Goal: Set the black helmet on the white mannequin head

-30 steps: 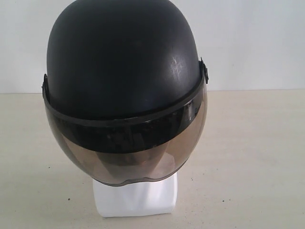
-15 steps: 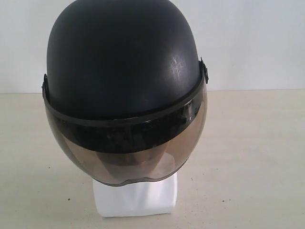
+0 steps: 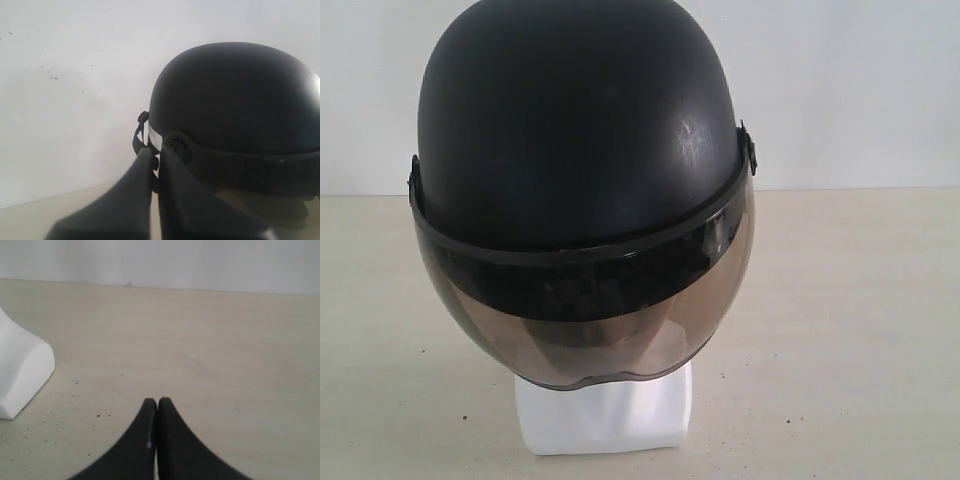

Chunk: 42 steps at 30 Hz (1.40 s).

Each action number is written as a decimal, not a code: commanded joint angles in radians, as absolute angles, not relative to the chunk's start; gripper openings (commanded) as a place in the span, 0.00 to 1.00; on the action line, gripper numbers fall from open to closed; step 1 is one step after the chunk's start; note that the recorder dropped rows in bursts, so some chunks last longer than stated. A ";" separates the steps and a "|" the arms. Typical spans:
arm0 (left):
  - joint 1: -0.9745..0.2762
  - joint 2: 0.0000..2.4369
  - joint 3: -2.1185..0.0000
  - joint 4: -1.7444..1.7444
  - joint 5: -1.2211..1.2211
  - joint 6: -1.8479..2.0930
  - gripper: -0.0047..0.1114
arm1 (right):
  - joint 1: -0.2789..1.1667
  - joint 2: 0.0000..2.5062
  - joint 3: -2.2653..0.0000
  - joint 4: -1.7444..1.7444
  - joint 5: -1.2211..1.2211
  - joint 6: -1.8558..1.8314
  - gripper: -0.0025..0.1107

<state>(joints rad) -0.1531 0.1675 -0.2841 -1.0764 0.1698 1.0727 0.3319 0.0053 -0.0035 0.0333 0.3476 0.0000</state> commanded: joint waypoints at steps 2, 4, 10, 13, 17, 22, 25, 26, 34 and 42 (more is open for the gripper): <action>-0.160 0.164 -0.280 -1.083 0.159 1.062 0.08 | 0.174 0.000 0.000 0.024 0.348 -0.010 0.02; -0.160 0.164 -0.280 -1.083 0.159 1.062 0.08 | 0.122 0.000 0.000 0.024 0.348 -0.010 0.02; -0.160 0.164 -0.280 -1.083 0.157 1.062 0.08 | 0.027 0.000 0.000 0.018 0.350 -0.010 0.02; -0.160 0.164 -0.280 -1.083 0.157 1.062 0.08 | 0.020 0.000 0.000 0.018 0.350 -0.010 0.02; -0.160 0.164 -0.280 -1.083 0.157 1.062 0.08 | 0.020 0.000 0.000 0.018 0.350 -0.010 0.02; -0.160 0.164 -0.280 -1.083 0.157 1.062 0.08 | 0.031 0.000 0.000 0.018 0.350 0.000 0.02; -0.160 0.164 -0.280 -1.083 0.157 1.062 0.08 | 0.077 0.000 0.000 0.018 0.350 0.000 0.02; -0.160 0.164 -0.280 -1.083 0.157 1.062 0.08 | 0.088 0.000 0.000 0.018 0.350 0.000 0.02; -0.160 0.164 -0.280 -1.083 0.157 1.062 0.08 | 0.097 0.000 0.000 0.018 0.350 0.000 0.02; -0.160 0.164 -0.280 -1.083 0.157 1.062 0.08 | 0.097 0.000 0.000 0.018 0.350 0.000 0.02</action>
